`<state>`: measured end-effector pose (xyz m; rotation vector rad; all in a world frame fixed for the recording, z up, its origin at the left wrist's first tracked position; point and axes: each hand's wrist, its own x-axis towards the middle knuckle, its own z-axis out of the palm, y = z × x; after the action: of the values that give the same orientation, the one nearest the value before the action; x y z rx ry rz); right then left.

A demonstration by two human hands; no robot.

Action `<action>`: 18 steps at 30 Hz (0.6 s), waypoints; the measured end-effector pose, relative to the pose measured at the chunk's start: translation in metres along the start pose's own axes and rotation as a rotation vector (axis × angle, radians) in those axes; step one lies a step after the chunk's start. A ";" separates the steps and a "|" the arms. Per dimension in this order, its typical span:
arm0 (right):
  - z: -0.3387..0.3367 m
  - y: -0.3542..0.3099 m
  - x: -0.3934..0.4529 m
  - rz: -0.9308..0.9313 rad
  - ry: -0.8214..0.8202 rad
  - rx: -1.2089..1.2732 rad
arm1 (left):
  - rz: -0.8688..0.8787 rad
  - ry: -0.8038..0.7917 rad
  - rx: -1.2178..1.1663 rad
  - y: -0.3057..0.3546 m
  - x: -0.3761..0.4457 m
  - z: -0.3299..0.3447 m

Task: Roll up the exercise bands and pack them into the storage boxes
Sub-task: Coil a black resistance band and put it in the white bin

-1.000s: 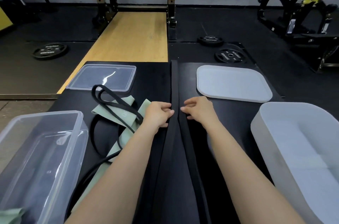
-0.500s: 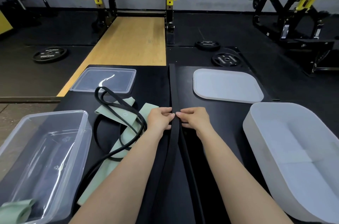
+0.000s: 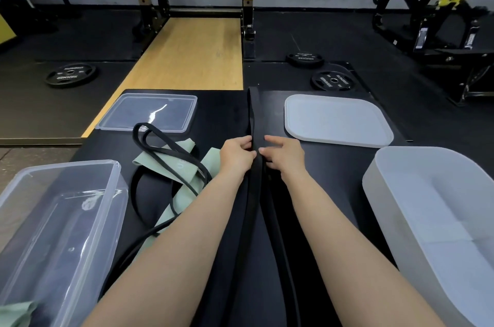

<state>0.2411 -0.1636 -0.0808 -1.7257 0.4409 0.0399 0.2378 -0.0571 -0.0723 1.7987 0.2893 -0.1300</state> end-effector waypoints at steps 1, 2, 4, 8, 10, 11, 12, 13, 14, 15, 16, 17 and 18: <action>0.001 -0.002 0.004 -0.014 -0.009 -0.022 | 0.010 -0.007 0.013 0.002 0.004 0.001; 0.001 -0.004 0.008 -0.028 -0.017 -0.050 | 0.012 -0.010 0.020 0.004 0.007 0.001; 0.002 -0.008 0.013 -0.051 -0.030 -0.095 | 0.007 -0.023 0.023 0.007 0.013 0.001; 0.002 -0.009 0.022 -0.122 -0.061 -0.137 | 0.026 -0.076 0.083 0.016 0.020 0.004; 0.002 -0.010 0.025 -0.158 -0.080 -0.156 | 0.014 -0.094 0.103 0.020 0.026 0.004; 0.002 -0.012 0.027 -0.175 -0.069 -0.165 | 0.011 -0.084 0.108 0.022 0.029 0.004; 0.003 -0.012 0.031 -0.191 -0.045 -0.170 | 0.019 -0.058 0.111 0.024 0.033 0.004; 0.004 -0.013 0.035 -0.202 -0.015 -0.163 | 0.037 -0.024 0.110 0.025 0.036 0.004; 0.005 -0.014 0.038 -0.209 0.012 -0.152 | 0.054 0.006 0.102 0.026 0.041 0.004; 0.007 -0.016 0.042 -0.204 0.030 -0.135 | 0.069 0.034 0.074 0.027 0.045 0.004; 0.008 -0.017 0.046 -0.188 0.037 -0.111 | 0.074 0.056 0.033 0.028 0.049 0.005; 0.009 -0.018 0.049 -0.165 0.032 -0.070 | 0.075 0.071 -0.004 0.030 0.053 0.006; 0.010 -0.019 0.052 -0.142 0.023 -0.032 | 0.077 0.082 -0.030 0.032 0.056 0.006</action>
<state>0.2976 -0.1652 -0.0786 -1.7864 0.3356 -0.0755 0.3008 -0.0631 -0.0577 1.7852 0.2783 0.0022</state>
